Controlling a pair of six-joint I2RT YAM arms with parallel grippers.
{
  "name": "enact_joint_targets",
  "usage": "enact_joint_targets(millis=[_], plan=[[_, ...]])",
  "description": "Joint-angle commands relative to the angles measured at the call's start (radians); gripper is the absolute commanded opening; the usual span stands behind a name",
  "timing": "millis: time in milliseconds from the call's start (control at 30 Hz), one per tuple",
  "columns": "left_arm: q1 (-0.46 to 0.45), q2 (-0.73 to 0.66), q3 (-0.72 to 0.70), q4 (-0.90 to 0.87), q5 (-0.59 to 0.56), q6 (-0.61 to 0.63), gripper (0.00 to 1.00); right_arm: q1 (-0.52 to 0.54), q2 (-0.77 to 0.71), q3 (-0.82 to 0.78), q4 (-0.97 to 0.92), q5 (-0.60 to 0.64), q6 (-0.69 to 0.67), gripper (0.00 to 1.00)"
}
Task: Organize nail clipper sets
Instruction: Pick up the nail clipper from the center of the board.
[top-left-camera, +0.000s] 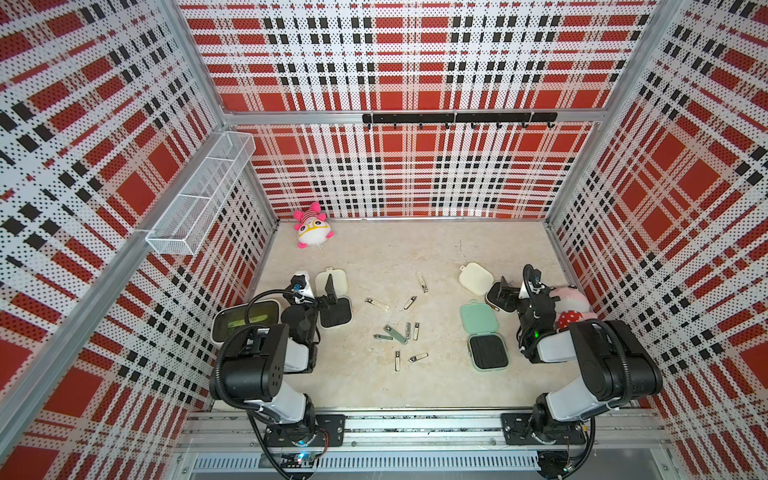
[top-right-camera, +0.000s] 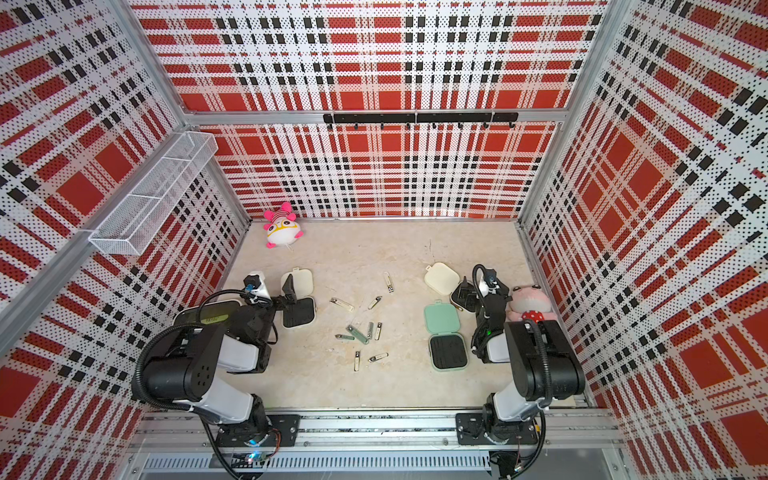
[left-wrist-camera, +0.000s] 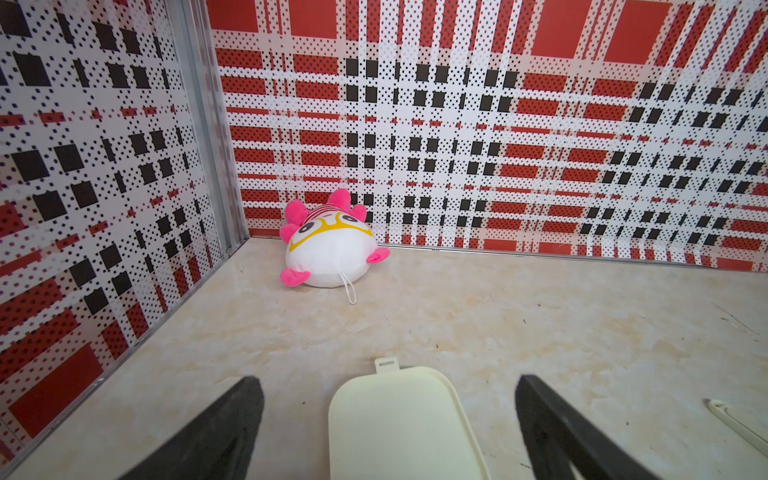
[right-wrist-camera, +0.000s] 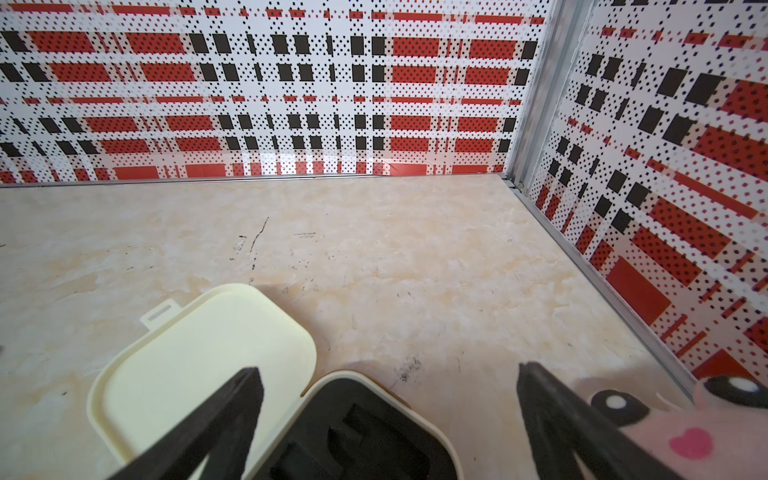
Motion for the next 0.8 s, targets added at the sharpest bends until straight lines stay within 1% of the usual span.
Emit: enact_joint_targets(millis=[0,67,133,200,267,300,367,433,500,567,667,733,767], plan=[[0.001,-0.055,0.032,-0.076,-0.045,-0.013,0.98,-0.004,-0.033,0.004,0.006,0.005,0.002,1.00],[-0.006,-0.141,0.081,-0.237,-0.076,-0.013,0.98,-0.005,-0.114,-0.007,-0.041,0.047,0.013,1.00],[-0.025,-0.222,0.094,-0.301,-0.136,-0.016,0.98,-0.006,-0.207,-0.008,-0.114,0.069,0.024,1.00],[-0.034,-0.310,0.101,-0.325,-0.194,-0.094,0.98,-0.004,-0.308,0.015,-0.249,0.118,0.057,1.00],[-0.053,-0.392,0.136,-0.402,-0.250,-0.170,0.98,-0.003,-0.401,0.088,-0.483,0.190,0.166,1.00],[-0.061,-0.426,0.157,-0.445,-0.274,-0.206,0.98,-0.003,-0.426,0.142,-0.600,0.195,0.198,1.00],[-0.075,-0.494,0.198,-0.534,-0.340,-0.330,0.98,-0.004,-0.455,0.252,-0.859,0.186,0.266,1.00],[-0.069,-0.556,0.247,-0.653,-0.371,-0.466,0.98,-0.007,-0.472,0.303,-0.990,0.160,0.367,1.00],[-0.054,-0.612,0.297,-0.772,-0.325,-0.550,0.98,-0.020,-0.508,0.312,-1.062,0.056,0.444,1.00],[-0.037,-0.659,0.338,-0.865,-0.205,-0.584,0.98,-0.027,-0.564,0.300,-1.097,-0.064,0.479,1.00],[-0.028,-0.708,0.394,-1.001,-0.045,-0.595,0.98,-0.026,-0.621,0.304,-1.170,-0.226,0.529,0.87],[-0.033,-0.723,0.412,-1.063,0.056,-0.594,0.98,-0.016,-0.630,0.321,-1.243,-0.299,0.550,0.79],[-0.039,-0.725,0.414,-1.086,0.100,-0.598,0.98,0.006,-0.635,0.322,-1.265,-0.322,0.551,0.74]])
